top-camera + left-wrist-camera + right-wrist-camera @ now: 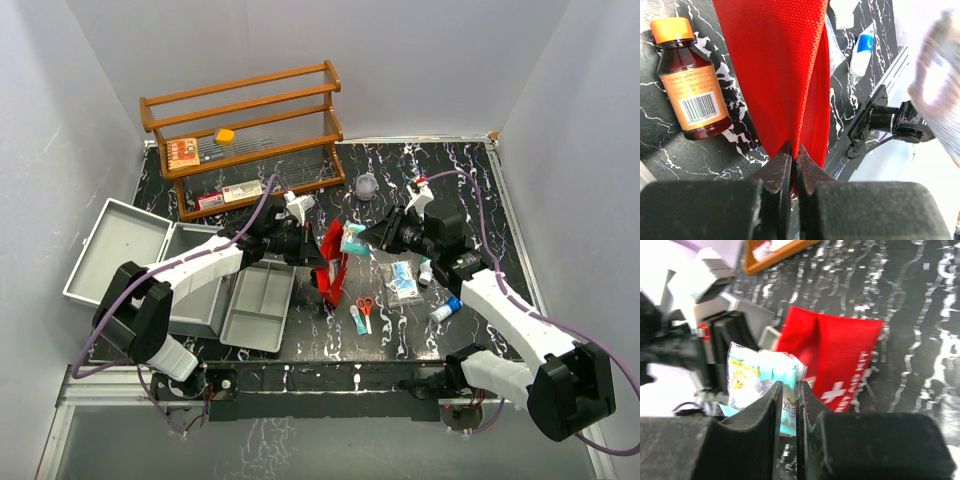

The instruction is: Organize the medicine kit

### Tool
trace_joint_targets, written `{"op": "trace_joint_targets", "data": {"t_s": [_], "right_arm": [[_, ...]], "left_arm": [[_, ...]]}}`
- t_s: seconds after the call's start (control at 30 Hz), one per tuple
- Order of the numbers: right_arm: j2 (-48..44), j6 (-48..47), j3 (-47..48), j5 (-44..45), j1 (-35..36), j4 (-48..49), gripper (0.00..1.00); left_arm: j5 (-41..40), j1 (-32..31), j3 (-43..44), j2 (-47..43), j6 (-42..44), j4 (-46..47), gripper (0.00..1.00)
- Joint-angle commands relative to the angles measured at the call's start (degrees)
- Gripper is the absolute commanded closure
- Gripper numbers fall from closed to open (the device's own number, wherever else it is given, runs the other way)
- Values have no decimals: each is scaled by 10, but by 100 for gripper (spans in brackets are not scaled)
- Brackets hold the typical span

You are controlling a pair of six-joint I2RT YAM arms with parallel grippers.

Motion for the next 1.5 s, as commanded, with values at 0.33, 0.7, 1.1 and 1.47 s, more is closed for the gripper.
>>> {"op": "trace_joint_targets", "data": {"t_s": [0.33, 0.7, 1.1, 1.47], "right_arm": [[64, 142, -2, 42, 117, 146, 88], [113, 193, -27, 75, 123, 164, 87], [128, 184, -35, 128, 133, 153, 82], [98, 144, -8, 200, 134, 58, 70]], "left_arm": [[-2, -3, 29, 27, 1, -26, 100], [20, -3, 16, 10, -3, 0, 100], [31, -4, 12, -4, -6, 9, 100], [18, -3, 19, 0, 7, -11, 100]]}}
